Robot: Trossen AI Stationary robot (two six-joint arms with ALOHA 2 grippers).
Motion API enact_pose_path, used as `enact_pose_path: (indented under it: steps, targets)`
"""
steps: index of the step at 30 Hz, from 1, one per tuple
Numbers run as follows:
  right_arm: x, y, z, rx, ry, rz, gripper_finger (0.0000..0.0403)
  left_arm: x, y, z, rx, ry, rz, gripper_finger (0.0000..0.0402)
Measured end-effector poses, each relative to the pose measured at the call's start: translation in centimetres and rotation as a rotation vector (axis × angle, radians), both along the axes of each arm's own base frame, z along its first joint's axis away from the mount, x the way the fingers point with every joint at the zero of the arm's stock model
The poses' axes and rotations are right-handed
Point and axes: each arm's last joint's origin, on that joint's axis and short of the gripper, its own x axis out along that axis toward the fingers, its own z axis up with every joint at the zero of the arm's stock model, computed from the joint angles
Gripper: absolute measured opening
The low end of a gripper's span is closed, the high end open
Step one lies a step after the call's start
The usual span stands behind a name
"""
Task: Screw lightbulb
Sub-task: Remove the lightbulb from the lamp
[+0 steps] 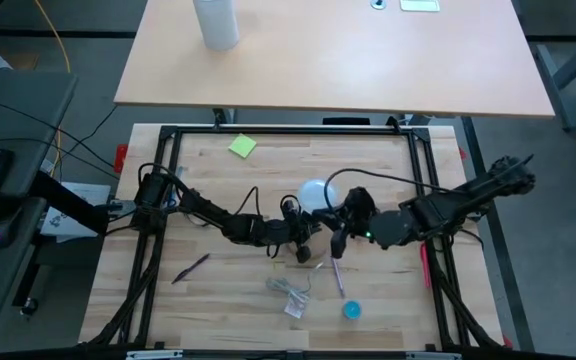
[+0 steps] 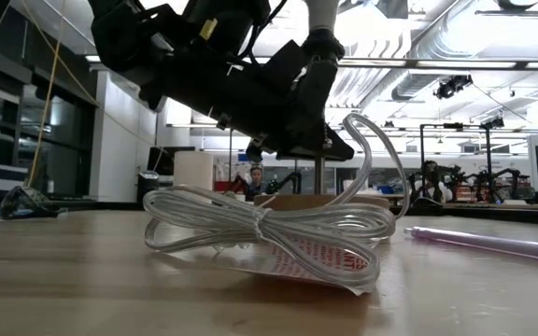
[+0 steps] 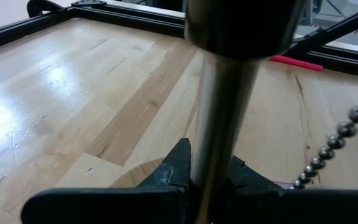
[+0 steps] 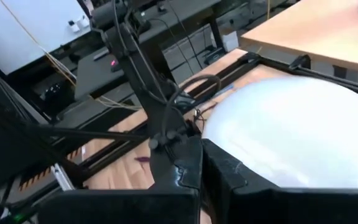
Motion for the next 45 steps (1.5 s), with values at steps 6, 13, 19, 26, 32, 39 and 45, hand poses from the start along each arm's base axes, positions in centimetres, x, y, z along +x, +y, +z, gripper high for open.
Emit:
enact_pose_path:
  steps: [6,13,19,26,32,39,45]
  targets:
    - [-0.9,0.2,-0.4,0.021,0.059,-0.025,0.0,0.0,0.0,0.0,-0.005,0.001,0.001,0.0016]
    - [-3.5,-0.4,-0.3,-0.018,0.153,-0.052,0.0,0.0,0.0,-0.1,-0.008,0.0,0.003,0.0016]
    - [-7.3,-1.7,0.1,-0.025,0.214,-0.159,0.0,0.0,0.0,-0.1,-0.007,0.0,0.002,0.0016]
    - [-8.6,-1.6,1.0,0.031,0.196,-0.076,0.0,0.0,0.0,-0.1,-0.004,-0.001,0.01,0.0016]
    - [-5.9,0.4,1.1,0.034,0.131,0.086,0.0,0.0,0.0,0.0,-0.002,-0.003,0.012,0.0016]
    - [-3.7,1.8,1.8,0.042,0.0,0.178,0.0,0.0,0.0,0.0,-0.003,-0.007,0.014,0.0016]
    - [-3.2,2.2,1.9,0.049,-0.03,0.227,0.0,0.0,0.0,0.0,-0.002,-0.007,0.014,0.0016]
